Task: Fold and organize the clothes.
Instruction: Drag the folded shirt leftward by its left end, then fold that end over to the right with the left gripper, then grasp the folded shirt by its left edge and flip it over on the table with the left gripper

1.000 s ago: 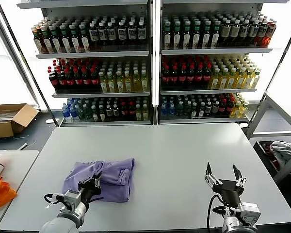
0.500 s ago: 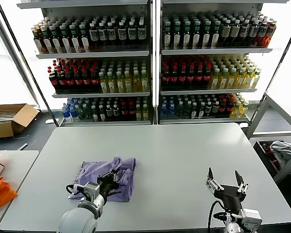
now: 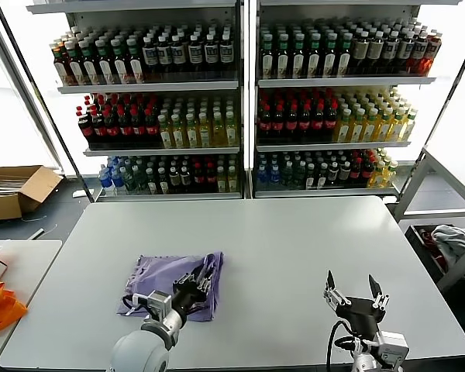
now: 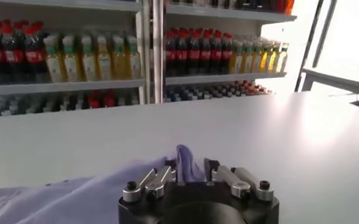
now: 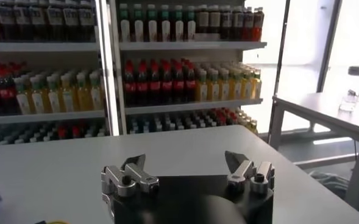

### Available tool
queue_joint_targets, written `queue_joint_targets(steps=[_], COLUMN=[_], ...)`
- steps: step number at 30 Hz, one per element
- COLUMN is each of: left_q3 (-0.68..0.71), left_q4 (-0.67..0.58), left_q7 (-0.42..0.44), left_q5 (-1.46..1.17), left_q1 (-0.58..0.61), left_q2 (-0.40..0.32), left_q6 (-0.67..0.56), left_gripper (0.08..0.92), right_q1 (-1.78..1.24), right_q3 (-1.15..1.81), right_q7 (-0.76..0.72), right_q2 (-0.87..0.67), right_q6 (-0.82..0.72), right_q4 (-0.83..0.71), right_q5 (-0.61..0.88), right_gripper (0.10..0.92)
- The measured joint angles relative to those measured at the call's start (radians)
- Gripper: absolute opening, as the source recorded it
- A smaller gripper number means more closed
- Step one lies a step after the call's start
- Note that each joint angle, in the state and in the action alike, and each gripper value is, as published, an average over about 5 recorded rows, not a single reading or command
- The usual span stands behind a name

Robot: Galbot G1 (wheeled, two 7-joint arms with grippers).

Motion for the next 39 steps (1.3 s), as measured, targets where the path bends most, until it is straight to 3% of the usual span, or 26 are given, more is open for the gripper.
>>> queue_joint_targets(steps=[9, 16, 26, 39], left_q3=[-0.033, -0.14, -0.273, -0.315], left_q4=[-0.062, -0.1, -0.042, 0.061], left_q7=[-0.061, -0.1, -0.089, -0.046], left_q5=[-0.262, -0.387, -0.209, -0.082], left_q1=[0.002, 0.0, 0.061, 0.089], left_q2=[-0.022, 0.036, 0.092, 0.115], left_q6=[0.007, -0.011, -0.08, -0.112], left_gripper=[0.64, 0.807, 0.823, 0.823], right_q1=[0.035, 0.068, 0.107, 0.099], right_q3=[-0.009, -0.028, -0.056, -0.054], right_q7=[0.006, -0.001, -0.002, -0.003], right_q2=[-0.018, -0.042, -0.053, -0.053], right_q6=[-0.019, -0.031, -0.034, -0.031], right_q4=[-0.027, -0.043, -0.067, -0.066], right_q5=[0.037, 0.06, 0.067, 0.064], right_gripper=[0.823, 0.823, 0.823, 0.823])
